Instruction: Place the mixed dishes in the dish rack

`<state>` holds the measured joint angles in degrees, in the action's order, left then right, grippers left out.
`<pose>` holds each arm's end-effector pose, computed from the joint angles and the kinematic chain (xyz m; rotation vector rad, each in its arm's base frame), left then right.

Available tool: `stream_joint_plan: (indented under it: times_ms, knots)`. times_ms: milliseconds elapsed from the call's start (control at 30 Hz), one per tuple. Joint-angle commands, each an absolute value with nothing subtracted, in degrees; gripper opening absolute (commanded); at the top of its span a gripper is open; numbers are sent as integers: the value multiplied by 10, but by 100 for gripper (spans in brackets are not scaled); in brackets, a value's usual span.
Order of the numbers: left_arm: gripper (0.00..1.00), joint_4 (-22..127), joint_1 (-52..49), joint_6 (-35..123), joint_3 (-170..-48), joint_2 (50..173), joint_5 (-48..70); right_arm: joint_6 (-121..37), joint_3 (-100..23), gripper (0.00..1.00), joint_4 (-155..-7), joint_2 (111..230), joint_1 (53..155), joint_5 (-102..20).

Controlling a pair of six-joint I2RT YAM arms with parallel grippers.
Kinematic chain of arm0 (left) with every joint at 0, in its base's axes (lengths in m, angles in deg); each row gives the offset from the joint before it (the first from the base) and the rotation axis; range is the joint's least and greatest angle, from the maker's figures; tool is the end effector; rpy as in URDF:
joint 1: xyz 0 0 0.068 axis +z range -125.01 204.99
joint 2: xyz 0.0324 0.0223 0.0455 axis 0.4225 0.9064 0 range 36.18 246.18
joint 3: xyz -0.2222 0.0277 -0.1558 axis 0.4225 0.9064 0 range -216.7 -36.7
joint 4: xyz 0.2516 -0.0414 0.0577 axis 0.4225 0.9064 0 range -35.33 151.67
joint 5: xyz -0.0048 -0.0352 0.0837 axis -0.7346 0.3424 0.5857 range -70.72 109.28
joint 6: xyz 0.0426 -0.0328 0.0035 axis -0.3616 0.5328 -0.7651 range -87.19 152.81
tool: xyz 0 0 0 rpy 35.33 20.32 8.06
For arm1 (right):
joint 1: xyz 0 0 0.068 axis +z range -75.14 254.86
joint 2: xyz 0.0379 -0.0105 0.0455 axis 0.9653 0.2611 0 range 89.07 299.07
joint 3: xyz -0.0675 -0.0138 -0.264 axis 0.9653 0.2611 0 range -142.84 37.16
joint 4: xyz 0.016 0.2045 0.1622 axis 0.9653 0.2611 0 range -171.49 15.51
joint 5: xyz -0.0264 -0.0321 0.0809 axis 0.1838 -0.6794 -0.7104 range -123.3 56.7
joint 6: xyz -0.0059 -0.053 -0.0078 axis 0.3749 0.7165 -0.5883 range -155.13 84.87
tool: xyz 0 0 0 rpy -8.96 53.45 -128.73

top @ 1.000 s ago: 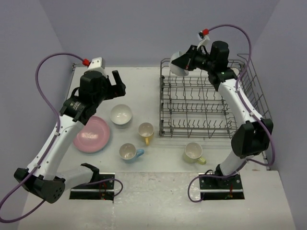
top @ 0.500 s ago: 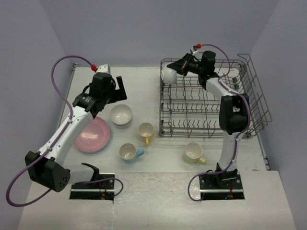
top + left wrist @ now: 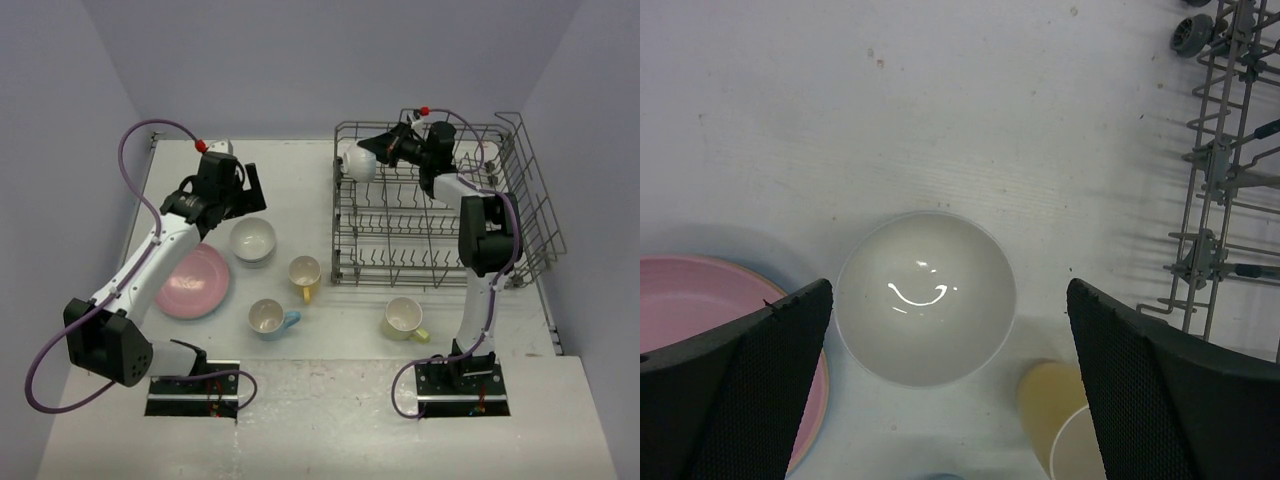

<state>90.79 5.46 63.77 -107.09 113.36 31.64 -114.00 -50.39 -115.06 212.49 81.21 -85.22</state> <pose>0.2772 -0.0903 0.3274 -0.3376 2.2820 -0.2026 0.4890 0.0826 0.2351 0.3795 1.9172 1.7856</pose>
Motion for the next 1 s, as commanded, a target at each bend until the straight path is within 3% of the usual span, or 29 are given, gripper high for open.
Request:
stream_joint_plan:
  times_ms: [0, 267, 400, 600, 967]
  knots:
    - [100, 889, 64, 652, -1071, 1140, 314, -1181, -490, 0, -1227, 2123, 811, -840]
    - [100, 888, 65, 669, -1063, 1148, 312, -1213, -443, 0, -1273, 2120, 805, -805]
    - [100, 883, 65, 677, -1058, 1151, 308, -1271, -490, 0, -1299, 2129, 807, -796]
    - [100, 879, 65, 686, -1056, 1151, 307, -1217, -491, 0, -1236, 2074, 811, -748]
    - [100, 879, 65, 693, -1055, 1153, 312, -1282, -451, 0, -1270, 2100, 830, -724]
